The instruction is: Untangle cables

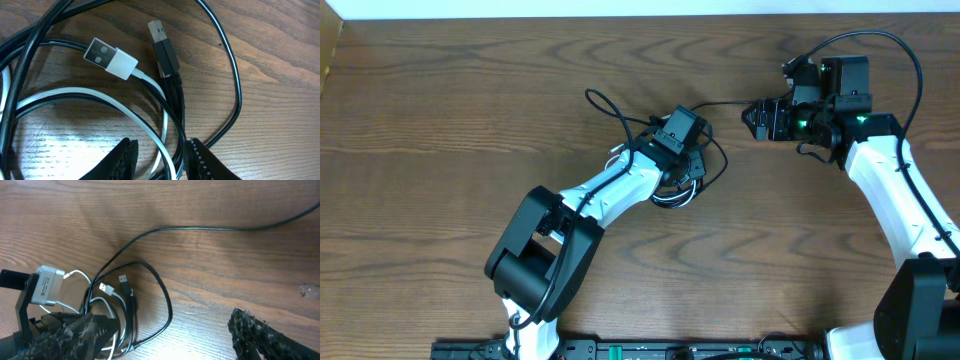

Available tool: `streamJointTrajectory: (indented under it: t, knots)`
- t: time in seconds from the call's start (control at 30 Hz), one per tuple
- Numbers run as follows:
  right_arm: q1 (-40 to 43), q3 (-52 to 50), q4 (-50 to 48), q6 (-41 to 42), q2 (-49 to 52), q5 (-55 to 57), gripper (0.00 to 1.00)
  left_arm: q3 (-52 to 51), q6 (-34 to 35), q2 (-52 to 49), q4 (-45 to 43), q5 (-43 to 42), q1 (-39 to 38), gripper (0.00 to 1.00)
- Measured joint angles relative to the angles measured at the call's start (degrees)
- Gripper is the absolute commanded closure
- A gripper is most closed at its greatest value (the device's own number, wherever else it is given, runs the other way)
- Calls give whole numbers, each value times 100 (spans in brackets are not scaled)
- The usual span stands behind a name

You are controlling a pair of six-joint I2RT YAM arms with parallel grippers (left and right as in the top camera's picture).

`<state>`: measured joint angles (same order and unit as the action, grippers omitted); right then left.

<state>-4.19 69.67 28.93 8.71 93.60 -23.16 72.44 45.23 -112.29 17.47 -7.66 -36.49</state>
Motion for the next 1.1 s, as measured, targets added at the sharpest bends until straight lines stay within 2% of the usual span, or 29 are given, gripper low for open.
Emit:
streamJointTrajectory:
  t: [0.2, 0.37, 0.53, 0.93, 1.1]
  knots:
    - [0, 0, 2, 0, 2, 9, 19, 0, 4, -63, -13, -11, -68, 62]
    - [0, 0, 2, 0, 2, 9, 19, 0, 15, -282, -50, -13, -208, 79]
    - [0, 0, 2, 0, 2, 9, 19, 0, -13, -284, -96, -15, -225, 87]
    - [0, 0, 4, 0, 0, 11, 18, 0, -28, -273, -98, -15, -219, 89]
    - [0, 0, 17, 0, 2, 11, 18, -4, -236, 33, -72, -13, -157, 89]
